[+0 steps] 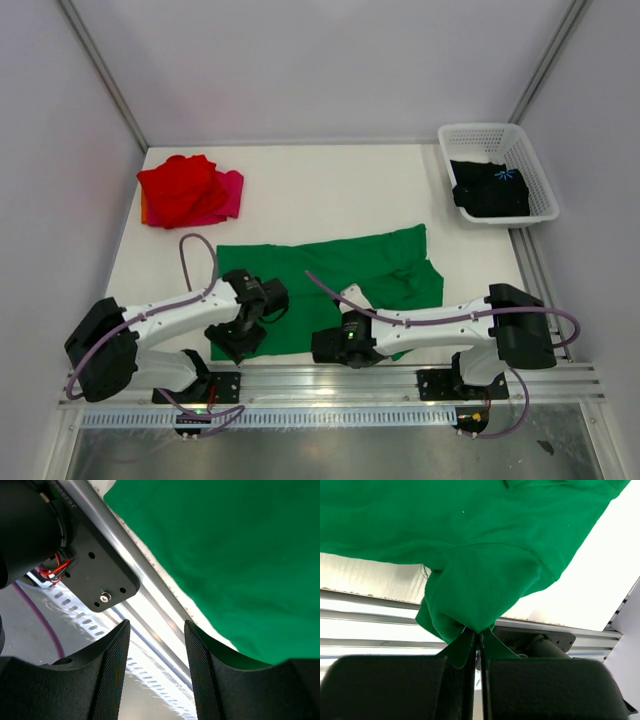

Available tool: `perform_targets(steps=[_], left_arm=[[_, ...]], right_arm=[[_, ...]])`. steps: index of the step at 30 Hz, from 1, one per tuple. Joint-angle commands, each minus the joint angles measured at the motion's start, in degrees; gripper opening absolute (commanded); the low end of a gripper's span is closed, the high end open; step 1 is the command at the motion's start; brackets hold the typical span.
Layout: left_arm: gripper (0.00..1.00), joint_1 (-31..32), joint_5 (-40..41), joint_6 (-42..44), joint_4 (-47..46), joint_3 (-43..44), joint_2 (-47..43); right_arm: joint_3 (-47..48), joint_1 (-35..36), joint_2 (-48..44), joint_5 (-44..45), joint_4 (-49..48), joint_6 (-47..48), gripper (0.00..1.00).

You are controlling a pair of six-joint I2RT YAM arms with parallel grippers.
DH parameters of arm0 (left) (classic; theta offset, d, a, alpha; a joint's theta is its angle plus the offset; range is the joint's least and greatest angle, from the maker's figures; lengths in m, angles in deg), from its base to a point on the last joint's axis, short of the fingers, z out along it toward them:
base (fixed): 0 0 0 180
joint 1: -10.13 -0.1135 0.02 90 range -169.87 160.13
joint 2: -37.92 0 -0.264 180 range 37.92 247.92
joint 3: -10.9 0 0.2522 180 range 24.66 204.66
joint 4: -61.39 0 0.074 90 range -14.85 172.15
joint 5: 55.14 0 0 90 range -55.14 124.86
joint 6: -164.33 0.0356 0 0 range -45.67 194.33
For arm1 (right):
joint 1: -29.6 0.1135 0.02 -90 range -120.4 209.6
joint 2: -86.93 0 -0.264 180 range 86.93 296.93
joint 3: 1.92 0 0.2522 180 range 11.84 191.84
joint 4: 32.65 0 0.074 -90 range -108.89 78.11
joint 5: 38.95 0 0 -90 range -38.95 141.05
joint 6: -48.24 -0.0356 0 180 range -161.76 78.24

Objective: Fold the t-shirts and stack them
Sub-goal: Grap the side of the flattened tshirt closest away from the robot with both arms

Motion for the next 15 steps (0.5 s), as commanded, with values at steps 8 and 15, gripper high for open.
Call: perform_targets(steps=[8, 15], left_arm=[[0.52, 8.96, -4.85, -23.89, 11.69, -3.02, -3.59], [0.53, 12.14, -6.43, -34.63, 5.71, -8.82, -5.7]], right_arm=[[1.72, 0.19, -2.94, 3.38, 2.03, 4.36, 0.03], [1.98, 0.02, -3.56, 4.34, 3.08, 6.91, 0.03]])
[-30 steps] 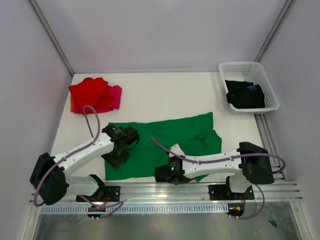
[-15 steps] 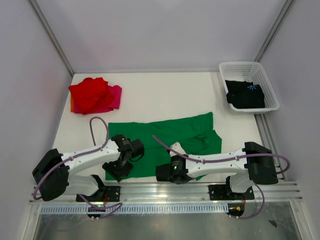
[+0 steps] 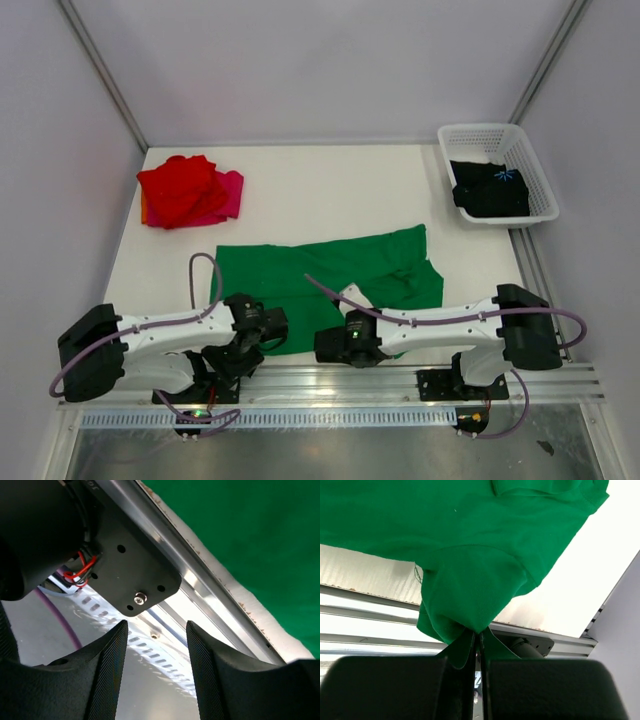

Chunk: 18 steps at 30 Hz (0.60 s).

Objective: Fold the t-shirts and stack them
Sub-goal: Grap the side of the flattened tshirt closest away from the robot with both arms

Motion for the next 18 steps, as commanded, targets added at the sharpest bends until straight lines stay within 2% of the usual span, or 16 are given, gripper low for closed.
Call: perform_targets(steps=[1, 5, 9, 12, 18], left_arm=[[0.54, 0.53, -0.25, -32.15, 6.21, -2.07, -2.31], [0.54, 0.53, 2.56, -35.49, 7.09, -3.57, -7.67], [0.54, 0.53, 5.29, -36.03, 5.6, -4.36, -8.65], [0.54, 0.53, 6.26, -36.73, 8.23, -3.49, -9.0], [0.54, 0.53, 4.24, -40.42, 10.78, -4.45, -8.82]], right_arm=[[2.3, 0.02, -1.79, 3.14, 1.88, 2.19, 0.03], [4.06, -0.86, -1.0, 4.11, 1.44, 4.12, 0.03], [6.44, -1.21, 1.02, 4.03, 1.36, 4.82, 0.03], [6.35, -1.39, 1.37, 4.46, 1.27, 5.35, 0.03], [6.61, -1.91, 1.11, 4.73, 1.18, 5.97, 0.03]])
